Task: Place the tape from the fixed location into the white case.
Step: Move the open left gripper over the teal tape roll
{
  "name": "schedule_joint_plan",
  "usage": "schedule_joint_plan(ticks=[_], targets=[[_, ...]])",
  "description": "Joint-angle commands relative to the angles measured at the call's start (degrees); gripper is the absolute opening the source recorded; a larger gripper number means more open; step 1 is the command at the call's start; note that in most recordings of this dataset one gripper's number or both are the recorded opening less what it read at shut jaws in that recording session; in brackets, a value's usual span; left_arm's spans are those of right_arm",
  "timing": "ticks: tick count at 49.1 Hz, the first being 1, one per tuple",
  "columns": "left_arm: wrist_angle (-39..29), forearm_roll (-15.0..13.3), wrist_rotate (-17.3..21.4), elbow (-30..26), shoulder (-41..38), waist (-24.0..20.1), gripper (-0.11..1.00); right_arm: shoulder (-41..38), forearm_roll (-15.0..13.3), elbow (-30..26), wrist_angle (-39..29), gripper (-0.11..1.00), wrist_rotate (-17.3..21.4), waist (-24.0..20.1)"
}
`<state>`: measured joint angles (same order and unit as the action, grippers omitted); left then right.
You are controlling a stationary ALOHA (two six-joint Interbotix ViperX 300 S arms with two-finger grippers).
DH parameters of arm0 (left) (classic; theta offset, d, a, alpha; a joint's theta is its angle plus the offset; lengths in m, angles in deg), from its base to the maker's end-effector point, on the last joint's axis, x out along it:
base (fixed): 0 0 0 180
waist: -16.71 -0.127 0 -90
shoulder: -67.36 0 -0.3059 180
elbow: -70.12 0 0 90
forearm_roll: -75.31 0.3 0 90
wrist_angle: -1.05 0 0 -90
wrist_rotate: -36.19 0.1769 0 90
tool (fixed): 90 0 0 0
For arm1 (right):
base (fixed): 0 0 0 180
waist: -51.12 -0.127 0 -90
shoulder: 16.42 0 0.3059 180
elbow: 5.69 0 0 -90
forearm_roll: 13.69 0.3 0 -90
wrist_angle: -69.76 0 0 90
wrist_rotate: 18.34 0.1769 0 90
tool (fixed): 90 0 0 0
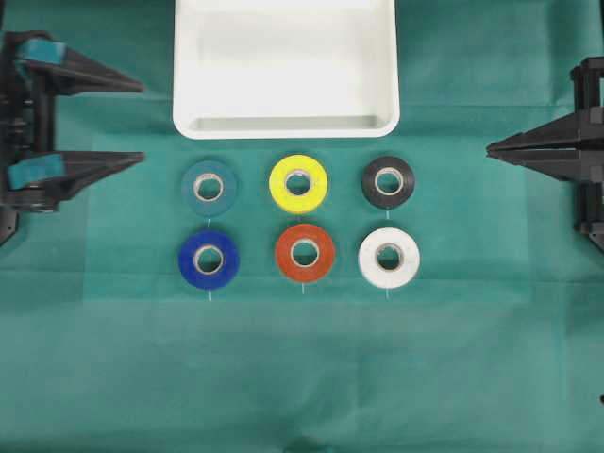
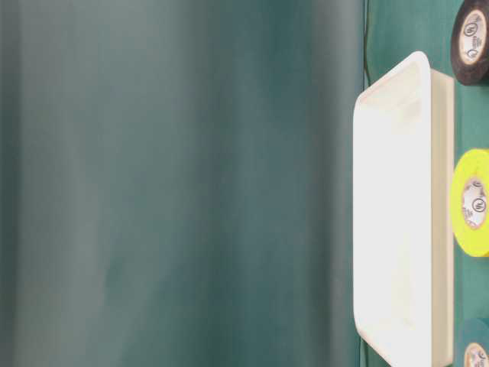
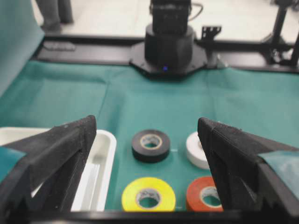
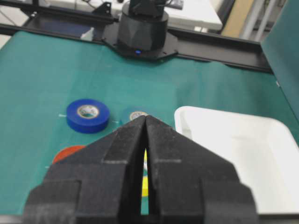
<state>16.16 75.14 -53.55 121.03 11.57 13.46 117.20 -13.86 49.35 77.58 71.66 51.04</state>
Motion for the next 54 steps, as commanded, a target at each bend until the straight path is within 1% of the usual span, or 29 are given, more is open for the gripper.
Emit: schedule_joint_plan(ticks=[1, 9, 14, 26, 31, 37, 46, 54], targets=[[0.9, -0.1, 0.1, -3.4, -3.1, 0.2, 0.95, -0.5, 0.0, -1.5, 0.2, 0.0, -0.1, 0.0], [0.9, -0.1, 0.2, -7.5, -8.3, 0.2, 0.95, -0.6, 0.0, -1.5, 0.0, 0.0, -0.1, 0.0], [0.6, -0.1, 0.2, -9.1, -10.4, 0.2, 0.95, -0.7, 0.0, -1.5, -0.4, 0.0, -0.1, 0.1], [0.4, -0.1, -0.1, -9.4, -10.4, 0.2, 0.95, -0.8, 0.1, -1.5, -1.0, 0.0, 0.0, 0.0], [-1.2, -0.2, -0.4, -9.7, -10.0, 0.3, 0.95, -0.7, 0.0, -1.5, -1.0, 0.0, 0.0, 0.0], [-7.7, -0.5, -1.1, -11.3, -9.9, 0.3, 0.95, -0.8, 0.1, -1.5, -1.0, 0.0, 0.0, 0.0], [-22.0, -0.5, -3.4, -16.5, -10.9, 0.2, 0.95, -0.8, 0.0, -1.5, -1.0, 0.0, 0.0, 0.0], [-34.0, -0.5, -6.7, -21.1, -13.3, 0.2, 0.95, -0.9, 0.1, -1.5, -1.0, 0.0, -0.1, 0.0]])
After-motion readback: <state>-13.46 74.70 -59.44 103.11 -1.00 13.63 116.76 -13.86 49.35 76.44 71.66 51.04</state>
